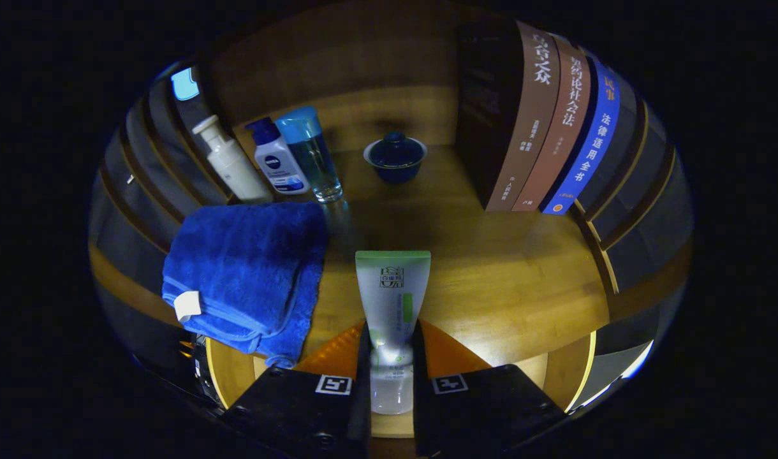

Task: Pull open the drawer, take out the items inside it, and place them on the countertop above the cabinet.

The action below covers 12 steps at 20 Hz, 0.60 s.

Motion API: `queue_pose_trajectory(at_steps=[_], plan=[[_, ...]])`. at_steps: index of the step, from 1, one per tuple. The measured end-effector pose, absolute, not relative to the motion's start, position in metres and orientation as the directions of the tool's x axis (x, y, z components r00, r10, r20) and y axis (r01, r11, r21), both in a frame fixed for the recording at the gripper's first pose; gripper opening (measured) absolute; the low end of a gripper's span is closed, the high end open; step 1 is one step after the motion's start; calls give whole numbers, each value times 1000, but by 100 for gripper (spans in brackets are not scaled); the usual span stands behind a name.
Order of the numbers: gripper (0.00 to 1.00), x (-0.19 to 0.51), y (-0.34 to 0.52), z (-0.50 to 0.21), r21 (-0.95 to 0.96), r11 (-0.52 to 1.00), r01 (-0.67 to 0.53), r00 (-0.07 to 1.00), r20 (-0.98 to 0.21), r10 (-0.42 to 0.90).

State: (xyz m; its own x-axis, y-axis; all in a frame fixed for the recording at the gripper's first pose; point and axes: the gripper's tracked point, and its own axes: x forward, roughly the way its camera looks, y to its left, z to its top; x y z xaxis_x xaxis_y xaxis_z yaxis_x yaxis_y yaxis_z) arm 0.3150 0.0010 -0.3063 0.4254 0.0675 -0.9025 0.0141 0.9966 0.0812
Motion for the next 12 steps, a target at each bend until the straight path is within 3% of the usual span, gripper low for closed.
queue_pose_trajectory(at_steps=[7, 11, 12], plan=[[33, 340, 0, -316, 108, 994, 12, 377, -921, 95], [45, 348, 4, -311, 153, 988, 38, 414, -902, 123], [59, 351, 4, -303, 163, 986, 28, 437, -889, 135]])
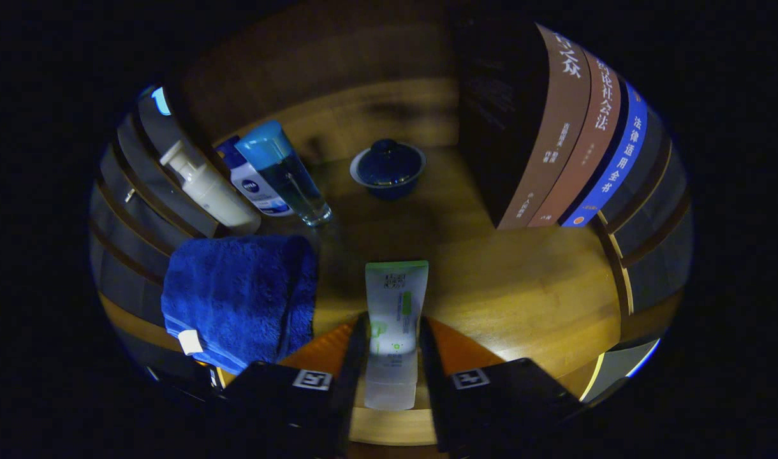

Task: Pull open the drawer, take out the items inside it, and place them on the countertop above the cabinet.

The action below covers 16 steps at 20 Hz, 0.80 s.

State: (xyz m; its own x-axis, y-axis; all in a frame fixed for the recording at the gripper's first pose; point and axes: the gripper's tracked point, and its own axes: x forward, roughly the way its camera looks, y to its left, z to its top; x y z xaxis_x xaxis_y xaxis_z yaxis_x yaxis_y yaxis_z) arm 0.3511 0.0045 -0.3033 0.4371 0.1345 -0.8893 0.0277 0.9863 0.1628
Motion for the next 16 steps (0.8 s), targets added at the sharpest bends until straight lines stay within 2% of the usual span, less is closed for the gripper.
queue_pose_trajectory(at_steps=[3, 8, 12, 16], plan=[[99, 348, -2, -281, 151, 988, 21, 510, -852, 119], [99, 315, 5, -234, 104, 994, -39, 652, -751, 104], [100, 274, 16, -177, 70, 996, -62, 802, -590, 91], [100, 215, 33, -125, 60, 995, -77, 905, -415, 95]])
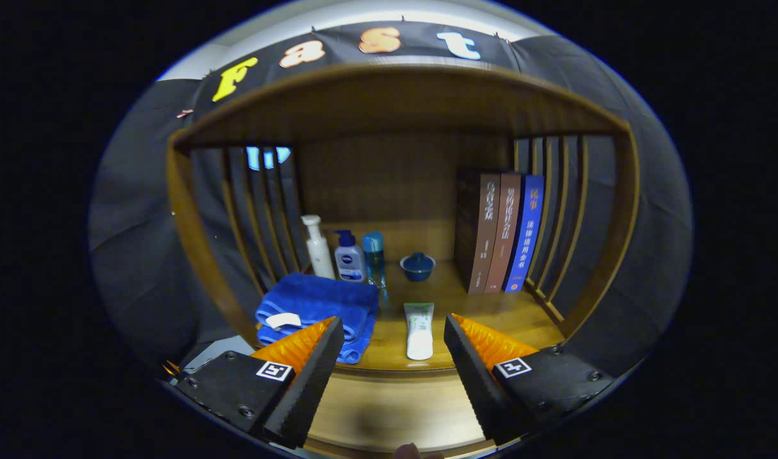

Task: Pull open the drawer, take out the items inside it, and place them on the countertop above the cabinet.

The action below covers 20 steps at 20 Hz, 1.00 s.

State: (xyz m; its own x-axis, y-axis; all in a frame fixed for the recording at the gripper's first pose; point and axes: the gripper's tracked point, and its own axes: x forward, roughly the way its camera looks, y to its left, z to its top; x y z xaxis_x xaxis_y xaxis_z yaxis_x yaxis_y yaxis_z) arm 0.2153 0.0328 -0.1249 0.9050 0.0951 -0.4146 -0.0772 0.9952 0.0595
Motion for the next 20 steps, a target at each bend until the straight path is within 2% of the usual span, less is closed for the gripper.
queue_pose_trajectory(at_steps=[5, 10, 14, 20], plan=[[99, 128, 60, -95, 30, 993, -116, 973, -197, 120], [99, 57, 73, -123, 7, 991, -131, 988, -84, 131], [99, 25, 53, -177, -37, 998, -54, 995, -84, 50], [99, 9, 23, -252, 25, 999, 22, 991, -135, -18]])
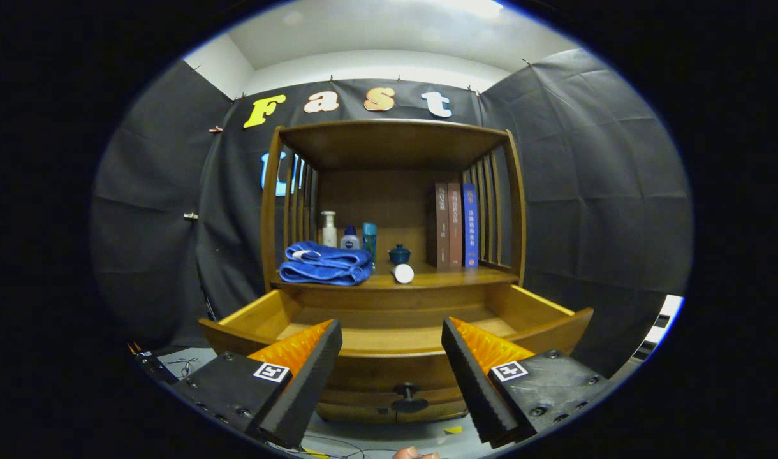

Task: Pull open the drawer, take out the items inside it, and place them on the countertop above the cabinet.

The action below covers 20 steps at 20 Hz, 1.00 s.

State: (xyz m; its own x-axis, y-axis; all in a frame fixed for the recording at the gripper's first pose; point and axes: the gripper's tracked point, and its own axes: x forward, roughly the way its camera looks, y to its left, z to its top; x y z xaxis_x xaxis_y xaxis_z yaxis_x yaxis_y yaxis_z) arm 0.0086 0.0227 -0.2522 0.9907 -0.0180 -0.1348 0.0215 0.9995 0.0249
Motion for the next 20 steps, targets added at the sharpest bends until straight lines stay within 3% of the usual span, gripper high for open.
queue_pose_trajectory(at_steps=[9, 20], plan=[[99, 16, 12, -331, 2, 1000, 11, 963, -271, -10], [100, 57, 10, -333, 19, 1000, -12, 964, -264, 16]])
